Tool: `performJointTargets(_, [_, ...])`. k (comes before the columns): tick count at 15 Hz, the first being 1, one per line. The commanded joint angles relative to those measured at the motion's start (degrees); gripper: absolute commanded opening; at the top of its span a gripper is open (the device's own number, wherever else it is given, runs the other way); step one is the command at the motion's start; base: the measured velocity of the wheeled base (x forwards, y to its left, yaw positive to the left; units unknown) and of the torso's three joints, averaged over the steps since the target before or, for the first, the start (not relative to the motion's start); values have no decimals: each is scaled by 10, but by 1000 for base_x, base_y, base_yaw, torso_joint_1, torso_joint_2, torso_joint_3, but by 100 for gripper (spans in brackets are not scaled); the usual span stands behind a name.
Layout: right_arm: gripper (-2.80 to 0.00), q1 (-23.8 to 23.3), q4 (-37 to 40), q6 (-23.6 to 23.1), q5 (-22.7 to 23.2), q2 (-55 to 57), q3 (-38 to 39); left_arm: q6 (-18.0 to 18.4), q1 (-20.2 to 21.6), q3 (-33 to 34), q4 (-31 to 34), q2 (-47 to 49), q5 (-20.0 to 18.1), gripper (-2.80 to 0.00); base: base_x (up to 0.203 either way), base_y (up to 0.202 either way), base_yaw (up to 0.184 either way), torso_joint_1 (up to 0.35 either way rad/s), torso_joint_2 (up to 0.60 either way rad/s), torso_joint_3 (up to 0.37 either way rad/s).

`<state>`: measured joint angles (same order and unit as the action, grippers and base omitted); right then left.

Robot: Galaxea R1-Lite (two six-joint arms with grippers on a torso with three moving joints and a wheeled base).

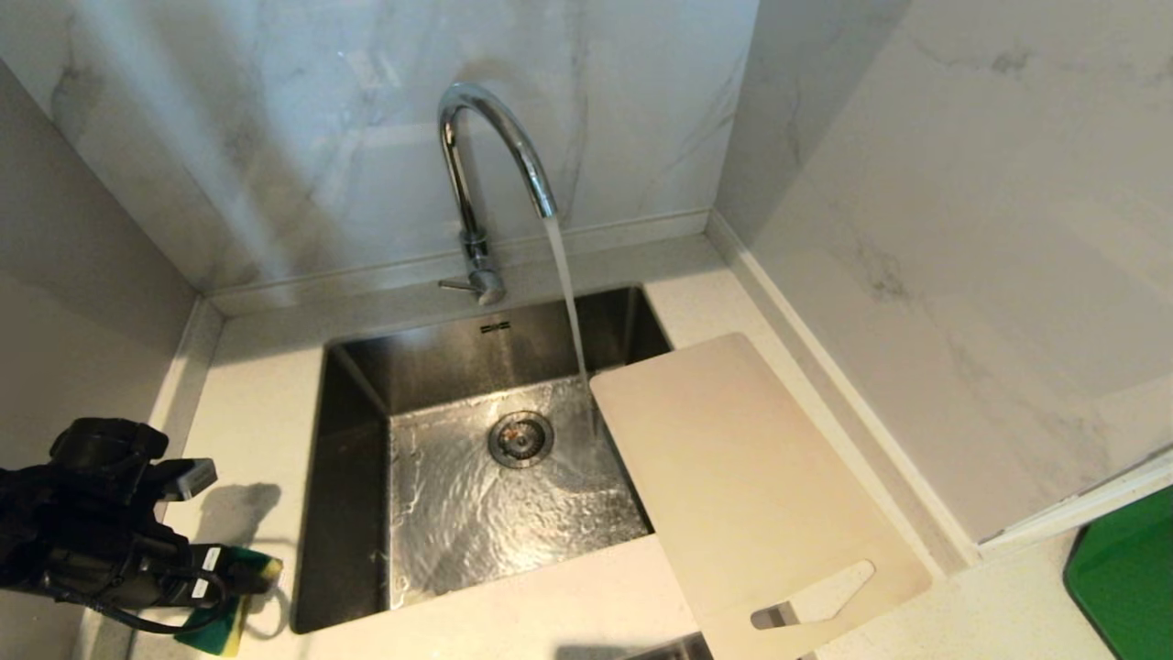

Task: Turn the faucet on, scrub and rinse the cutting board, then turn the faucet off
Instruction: Pick up the cleaning cloth

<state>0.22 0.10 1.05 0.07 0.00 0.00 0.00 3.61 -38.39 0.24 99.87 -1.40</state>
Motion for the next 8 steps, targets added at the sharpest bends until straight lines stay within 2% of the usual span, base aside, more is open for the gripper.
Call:
performJointTargets(1, [-280, 0, 0, 0, 0, 1, 0, 0, 0, 0, 0, 0, -1, -280, 0, 0, 0, 0, 0, 0])
performJointTargets(5, [-280, 0, 0, 0, 0, 1, 0, -1, 3, -1, 0, 0, -1, -280, 0, 0, 0, 0, 0, 0])
performJointTargets(8, [-280, 0, 0, 0, 0, 1, 0, -2, 7, -1, 0, -1, -21, -280, 0, 0, 0, 0, 0, 0])
